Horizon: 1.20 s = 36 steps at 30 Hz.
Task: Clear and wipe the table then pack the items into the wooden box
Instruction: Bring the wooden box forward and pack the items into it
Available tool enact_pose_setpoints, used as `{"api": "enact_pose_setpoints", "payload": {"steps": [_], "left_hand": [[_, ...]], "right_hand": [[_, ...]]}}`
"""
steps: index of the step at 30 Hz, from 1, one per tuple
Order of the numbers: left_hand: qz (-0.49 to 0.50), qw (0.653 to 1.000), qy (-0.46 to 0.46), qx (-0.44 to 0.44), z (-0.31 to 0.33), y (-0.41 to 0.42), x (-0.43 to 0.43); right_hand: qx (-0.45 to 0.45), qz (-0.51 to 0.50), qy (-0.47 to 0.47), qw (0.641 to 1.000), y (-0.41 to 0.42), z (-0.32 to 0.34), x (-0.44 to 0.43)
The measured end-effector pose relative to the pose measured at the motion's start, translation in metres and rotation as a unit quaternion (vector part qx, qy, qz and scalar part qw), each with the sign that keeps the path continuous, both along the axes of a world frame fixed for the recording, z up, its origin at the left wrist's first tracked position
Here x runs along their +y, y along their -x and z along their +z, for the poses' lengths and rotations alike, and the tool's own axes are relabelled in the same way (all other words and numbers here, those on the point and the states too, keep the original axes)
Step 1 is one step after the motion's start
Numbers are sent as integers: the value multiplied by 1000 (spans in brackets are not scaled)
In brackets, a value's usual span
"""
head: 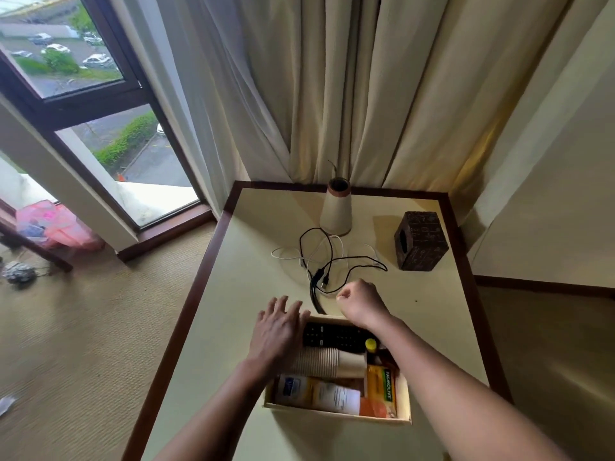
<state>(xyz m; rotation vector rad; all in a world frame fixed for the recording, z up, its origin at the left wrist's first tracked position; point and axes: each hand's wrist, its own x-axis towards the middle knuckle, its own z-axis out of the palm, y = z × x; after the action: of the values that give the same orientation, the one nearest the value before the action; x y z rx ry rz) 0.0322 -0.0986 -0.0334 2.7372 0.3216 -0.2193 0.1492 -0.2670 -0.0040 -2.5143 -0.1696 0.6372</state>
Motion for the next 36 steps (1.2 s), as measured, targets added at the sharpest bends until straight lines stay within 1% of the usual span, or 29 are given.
{"api": "enact_pose_setpoints", "payload": {"steps": [2, 5, 7, 10, 12, 18, 21, 24, 27, 29, 31, 32, 33, 34, 36], "left_hand": [[-2, 999, 43, -11, -1, -1, 2], [1, 997, 59, -39, -4, -2, 2], [-1, 997, 63, -45, -6, -2, 2], [-6, 996, 69, -47, -9, -2, 4], [-5, 996, 73, -44, -9, -2, 5], [3, 997, 69, -43, -9, 0, 4], [6, 997, 65, -42, -7, 1, 4], [1, 997, 63, -34, -6, 1, 4], [1, 998, 65, -16, -4, 1, 3], [-9, 999, 47, 4, 0, 0, 4], [-27, 999, 16, 18, 4, -1, 5], [-34, 999, 15, 12, 11, -2, 4], [-31, 999, 37, -11, 22, -3, 0], [-21, 996, 74, -50, 37, -5, -6], [-14, 976, 171, -137, 75, -8, -24]], "right_hand": [[42, 23, 47, 998, -13, -11, 25], [76, 60, 92, 991, -23, -23, 50], [72, 89, 123, 986, -25, -29, 59], [40, 105, 151, 982, -24, -38, 69], [33, 100, 147, 984, -23, -44, 72], [68, 110, 132, 983, -26, -41, 65], [54, 75, 67, 993, -29, -29, 48], [53, -20, -79, 995, -29, 1, 24], [40, -99, -209, 972, -25, 43, 1], [27, -164, -294, 941, -21, 69, -12], [4, -202, -344, 917, -16, 90, -22], [-14, -206, -354, 912, -13, 100, -27], [-30, -205, -364, 908, -10, 110, -31], [-42, -202, -377, 903, -6, 121, -35], [-43, -186, -415, 889, 7, 142, -40]]}}
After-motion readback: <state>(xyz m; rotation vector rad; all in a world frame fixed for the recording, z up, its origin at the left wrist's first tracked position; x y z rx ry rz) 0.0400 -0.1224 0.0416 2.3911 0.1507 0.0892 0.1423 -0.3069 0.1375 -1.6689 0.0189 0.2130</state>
